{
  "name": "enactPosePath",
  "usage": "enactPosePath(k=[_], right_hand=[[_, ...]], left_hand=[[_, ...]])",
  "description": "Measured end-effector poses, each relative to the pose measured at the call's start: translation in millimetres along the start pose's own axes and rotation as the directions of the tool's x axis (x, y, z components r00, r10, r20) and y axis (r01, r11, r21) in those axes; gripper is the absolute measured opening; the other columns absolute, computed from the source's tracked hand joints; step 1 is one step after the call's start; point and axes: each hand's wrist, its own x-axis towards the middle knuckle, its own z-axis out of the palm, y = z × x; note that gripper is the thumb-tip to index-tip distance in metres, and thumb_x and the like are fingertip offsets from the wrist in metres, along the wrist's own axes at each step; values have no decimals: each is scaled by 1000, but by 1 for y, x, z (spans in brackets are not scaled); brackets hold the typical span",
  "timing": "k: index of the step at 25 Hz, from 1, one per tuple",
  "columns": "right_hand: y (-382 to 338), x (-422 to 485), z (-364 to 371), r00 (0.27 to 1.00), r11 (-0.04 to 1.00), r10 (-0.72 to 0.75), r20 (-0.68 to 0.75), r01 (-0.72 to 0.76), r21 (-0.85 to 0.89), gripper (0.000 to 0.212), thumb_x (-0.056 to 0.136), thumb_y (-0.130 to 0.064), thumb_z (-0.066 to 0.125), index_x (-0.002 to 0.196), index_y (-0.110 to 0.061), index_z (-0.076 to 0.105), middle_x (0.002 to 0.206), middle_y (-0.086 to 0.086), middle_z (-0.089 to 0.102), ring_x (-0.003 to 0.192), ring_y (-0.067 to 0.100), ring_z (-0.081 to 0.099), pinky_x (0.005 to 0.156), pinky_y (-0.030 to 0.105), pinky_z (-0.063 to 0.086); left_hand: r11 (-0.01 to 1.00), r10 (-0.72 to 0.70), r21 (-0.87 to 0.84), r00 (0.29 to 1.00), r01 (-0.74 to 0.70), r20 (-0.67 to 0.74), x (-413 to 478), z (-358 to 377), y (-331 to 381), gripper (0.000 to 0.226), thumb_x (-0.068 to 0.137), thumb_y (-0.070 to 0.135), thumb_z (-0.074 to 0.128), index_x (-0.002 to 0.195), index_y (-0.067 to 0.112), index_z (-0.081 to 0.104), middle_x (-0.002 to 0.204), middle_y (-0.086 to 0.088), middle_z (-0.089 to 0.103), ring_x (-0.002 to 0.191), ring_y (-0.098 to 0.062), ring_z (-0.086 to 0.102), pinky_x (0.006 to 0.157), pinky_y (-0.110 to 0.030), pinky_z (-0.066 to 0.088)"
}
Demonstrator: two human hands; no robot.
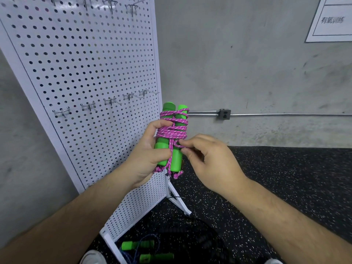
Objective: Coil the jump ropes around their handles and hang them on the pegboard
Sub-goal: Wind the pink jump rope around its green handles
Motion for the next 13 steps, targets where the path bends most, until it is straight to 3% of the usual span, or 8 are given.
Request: enactPosePath(k=[4, 9, 13], right_hand=[[1, 1, -3, 1000, 1000, 19, 8, -19, -8, 18, 91, -14, 71, 108, -15, 76, 100, -7, 71, 95, 10, 65, 85, 32, 54], [4, 1, -6, 1000, 1000, 20, 6, -20, -2, 15, 91, -13, 71, 105, -15, 77, 99, -7, 71, 95, 10, 65, 84, 35, 55], [8, 5, -12, 987, 975, -151, 60, 159, -156, 19, 94, -15, 63, 105, -10, 78, 93, 1, 70, 84, 23, 65, 76, 39, 55]], left_hand=[[1000, -24, 18, 1000, 24, -19, 0, -1, -2, 70, 80, -32, 44, 121, 24, 54, 86, -1, 71, 65, -11, 59, 54, -24, 50], [996, -39, -83, 999, 41, 26, 0, -5, -2, 66, 74, -15, 61, 122, 29, 58, 102, -11, 69, 82, -20, 65, 71, -34, 58], [992, -42, -116, 998, 47, 50, -1, -4, -2, 65, 74, -12, 63, 126, 27, 57, 104, -12, 69, 87, -22, 66, 77, -37, 60]])
